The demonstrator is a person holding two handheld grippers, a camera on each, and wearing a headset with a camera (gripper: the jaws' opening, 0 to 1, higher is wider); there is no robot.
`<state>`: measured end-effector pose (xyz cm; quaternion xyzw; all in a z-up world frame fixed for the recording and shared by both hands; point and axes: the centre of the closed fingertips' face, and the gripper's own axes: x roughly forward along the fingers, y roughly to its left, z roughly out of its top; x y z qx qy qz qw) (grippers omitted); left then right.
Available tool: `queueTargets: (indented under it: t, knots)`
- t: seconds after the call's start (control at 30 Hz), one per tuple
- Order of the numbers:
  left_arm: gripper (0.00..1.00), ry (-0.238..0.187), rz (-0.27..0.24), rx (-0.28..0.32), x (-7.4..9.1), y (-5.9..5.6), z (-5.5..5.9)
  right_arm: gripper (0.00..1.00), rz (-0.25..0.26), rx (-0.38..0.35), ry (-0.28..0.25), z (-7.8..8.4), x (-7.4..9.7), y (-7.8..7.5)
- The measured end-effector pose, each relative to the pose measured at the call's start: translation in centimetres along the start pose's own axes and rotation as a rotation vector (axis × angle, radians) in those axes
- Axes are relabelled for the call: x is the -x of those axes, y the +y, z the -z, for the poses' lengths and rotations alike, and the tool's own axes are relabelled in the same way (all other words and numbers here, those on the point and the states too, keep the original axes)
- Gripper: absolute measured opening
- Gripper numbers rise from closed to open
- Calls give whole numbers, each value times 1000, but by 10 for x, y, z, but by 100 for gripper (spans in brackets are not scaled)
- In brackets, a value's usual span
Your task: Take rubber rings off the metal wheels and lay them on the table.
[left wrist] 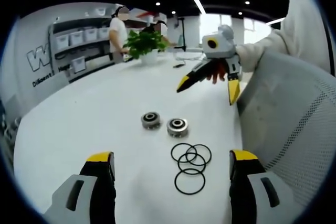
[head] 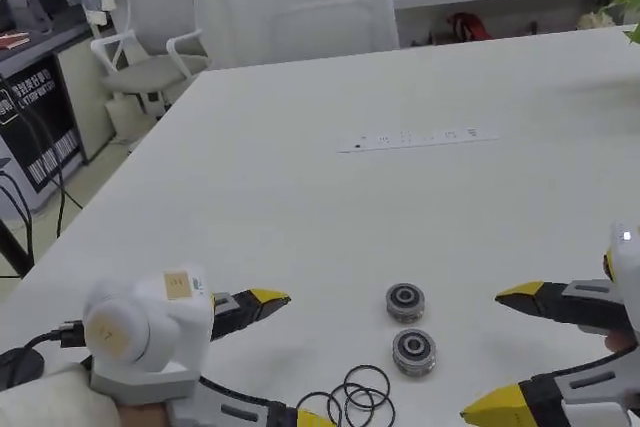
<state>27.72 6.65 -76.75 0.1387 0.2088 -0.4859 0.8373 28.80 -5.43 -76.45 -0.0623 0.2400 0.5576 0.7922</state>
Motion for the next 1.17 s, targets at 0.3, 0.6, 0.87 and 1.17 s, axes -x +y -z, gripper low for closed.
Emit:
queueTargets:
  t: [0.3, 0.6, 0.87, 1.17]
  knots:
    - [91, 1, 0, 27, 1, -2, 4, 86, 5, -21, 7, 1, 2, 1]
    - [91, -4, -16, 24, 4, 3, 2, 85, 8, -20, 4, 0, 1, 2]
    - [91, -9, -23, 23, 8, 1, 0, 85, 15, -16, 3, -1, 3, 2]
    - [91, -6, -30, 32, 11, 1, 0, 85, 24, -17, -7, -3, 7, 0]
